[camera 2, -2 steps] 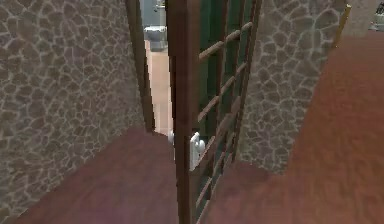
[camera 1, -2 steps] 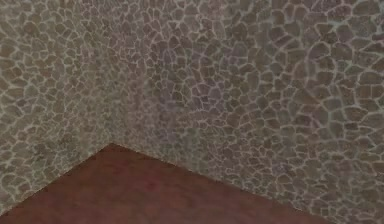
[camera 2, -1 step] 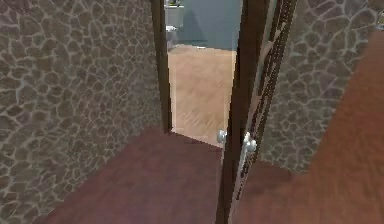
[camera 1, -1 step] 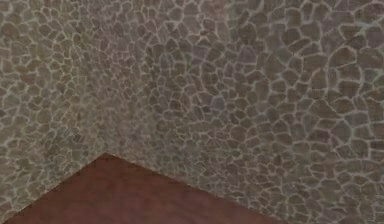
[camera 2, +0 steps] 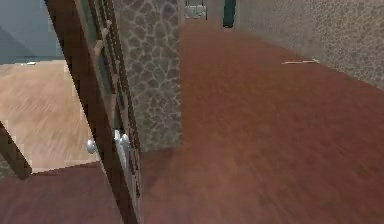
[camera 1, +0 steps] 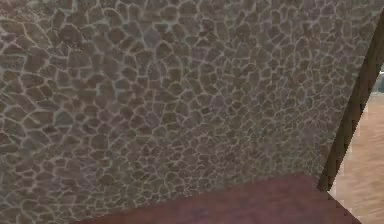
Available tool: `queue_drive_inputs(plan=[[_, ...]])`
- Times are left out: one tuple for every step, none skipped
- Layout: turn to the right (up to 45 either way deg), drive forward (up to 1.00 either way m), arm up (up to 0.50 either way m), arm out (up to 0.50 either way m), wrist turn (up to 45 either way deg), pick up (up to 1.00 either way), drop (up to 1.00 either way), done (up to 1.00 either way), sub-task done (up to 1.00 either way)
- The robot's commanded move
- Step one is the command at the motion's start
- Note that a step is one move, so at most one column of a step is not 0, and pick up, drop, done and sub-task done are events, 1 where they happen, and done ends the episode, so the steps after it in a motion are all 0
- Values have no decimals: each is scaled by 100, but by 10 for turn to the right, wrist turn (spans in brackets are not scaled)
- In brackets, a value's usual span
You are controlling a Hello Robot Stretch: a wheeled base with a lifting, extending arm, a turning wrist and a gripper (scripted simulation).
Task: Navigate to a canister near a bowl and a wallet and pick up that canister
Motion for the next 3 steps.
queue_drive_inputs(plan=[[0,60,0,0,0,0,0,0,0],[450,0,0,0,0,0,0,0,0],[210,0,0,0,0,0,0,0,0]])
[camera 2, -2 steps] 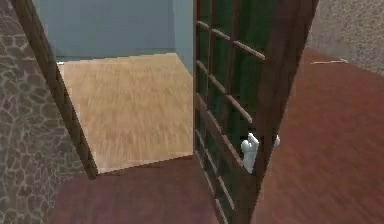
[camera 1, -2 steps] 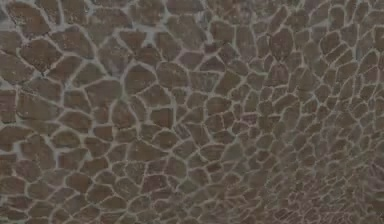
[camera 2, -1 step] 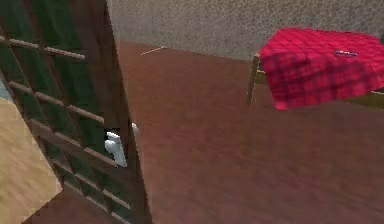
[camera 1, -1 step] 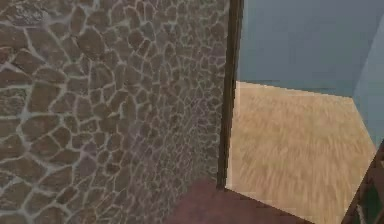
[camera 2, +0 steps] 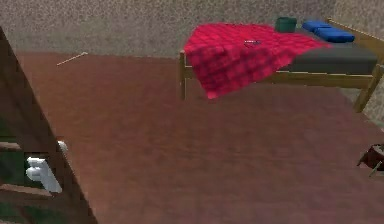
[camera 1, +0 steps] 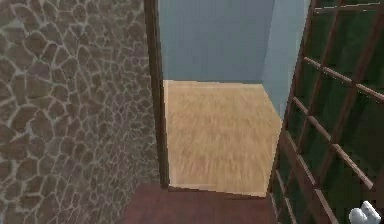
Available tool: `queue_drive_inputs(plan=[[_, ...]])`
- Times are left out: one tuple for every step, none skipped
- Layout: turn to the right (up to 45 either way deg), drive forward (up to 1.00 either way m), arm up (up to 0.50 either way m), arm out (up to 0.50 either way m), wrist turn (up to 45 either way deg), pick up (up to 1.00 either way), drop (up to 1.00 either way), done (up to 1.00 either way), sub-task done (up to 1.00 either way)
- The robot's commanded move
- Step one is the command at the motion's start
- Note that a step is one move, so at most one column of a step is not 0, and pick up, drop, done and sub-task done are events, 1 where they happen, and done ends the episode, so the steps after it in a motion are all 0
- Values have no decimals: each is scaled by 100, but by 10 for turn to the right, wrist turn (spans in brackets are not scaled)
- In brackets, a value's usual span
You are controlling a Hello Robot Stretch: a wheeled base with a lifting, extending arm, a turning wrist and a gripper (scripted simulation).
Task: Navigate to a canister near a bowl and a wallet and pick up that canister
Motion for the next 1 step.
queue_drive_inputs(plan=[[0,100,0,0,0,0,0,0,0]])
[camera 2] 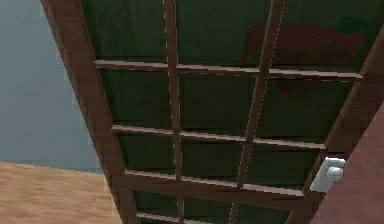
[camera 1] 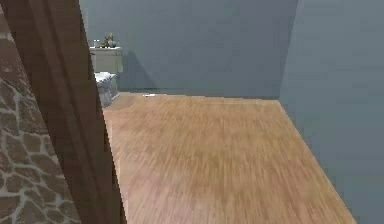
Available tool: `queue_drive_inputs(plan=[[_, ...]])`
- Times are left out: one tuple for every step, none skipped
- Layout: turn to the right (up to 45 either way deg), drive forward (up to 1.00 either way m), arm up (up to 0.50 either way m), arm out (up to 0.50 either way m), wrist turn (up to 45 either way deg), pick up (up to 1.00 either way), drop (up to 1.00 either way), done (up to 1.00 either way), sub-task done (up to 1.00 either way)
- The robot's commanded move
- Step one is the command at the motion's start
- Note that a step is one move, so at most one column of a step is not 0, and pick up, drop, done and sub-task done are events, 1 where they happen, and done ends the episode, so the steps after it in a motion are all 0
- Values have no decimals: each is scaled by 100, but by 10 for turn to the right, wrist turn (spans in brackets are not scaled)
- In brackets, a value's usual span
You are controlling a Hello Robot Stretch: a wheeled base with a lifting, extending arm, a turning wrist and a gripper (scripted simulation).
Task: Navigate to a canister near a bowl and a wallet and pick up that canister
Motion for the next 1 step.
queue_drive_inputs(plan=[[30,0,0,0,0,0,0,0,0]])
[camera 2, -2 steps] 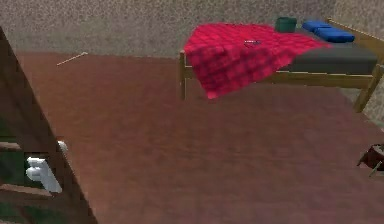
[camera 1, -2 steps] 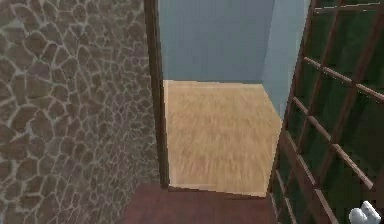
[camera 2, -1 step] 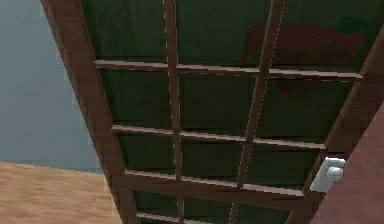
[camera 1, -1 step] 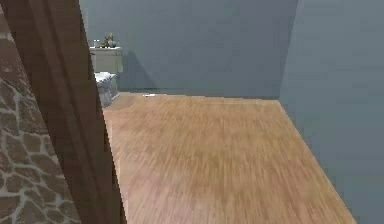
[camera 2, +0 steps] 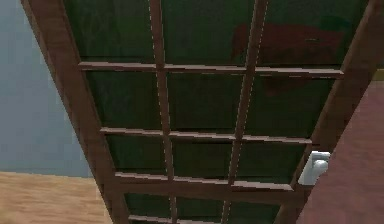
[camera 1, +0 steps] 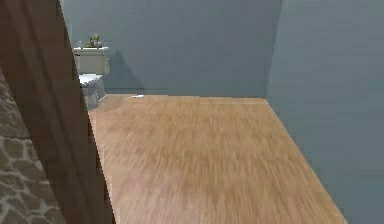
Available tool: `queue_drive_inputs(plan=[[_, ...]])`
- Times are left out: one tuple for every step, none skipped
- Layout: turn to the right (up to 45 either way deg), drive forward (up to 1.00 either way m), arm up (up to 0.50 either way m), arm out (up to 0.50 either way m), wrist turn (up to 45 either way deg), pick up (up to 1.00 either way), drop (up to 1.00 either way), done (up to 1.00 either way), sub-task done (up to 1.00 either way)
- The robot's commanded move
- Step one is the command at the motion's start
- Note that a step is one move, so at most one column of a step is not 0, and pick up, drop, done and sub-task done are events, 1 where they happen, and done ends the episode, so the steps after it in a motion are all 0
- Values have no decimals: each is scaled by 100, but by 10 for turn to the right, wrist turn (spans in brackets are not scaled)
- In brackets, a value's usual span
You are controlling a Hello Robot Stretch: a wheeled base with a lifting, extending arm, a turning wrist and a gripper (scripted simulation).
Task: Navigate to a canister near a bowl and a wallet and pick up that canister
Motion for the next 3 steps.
queue_drive_inputs(plan=[[0,50,0,0,0,0,0,0,0],[60,0,0,0,0,0,0,0,0],[0,30,0,0,0,0,0,0,0]])
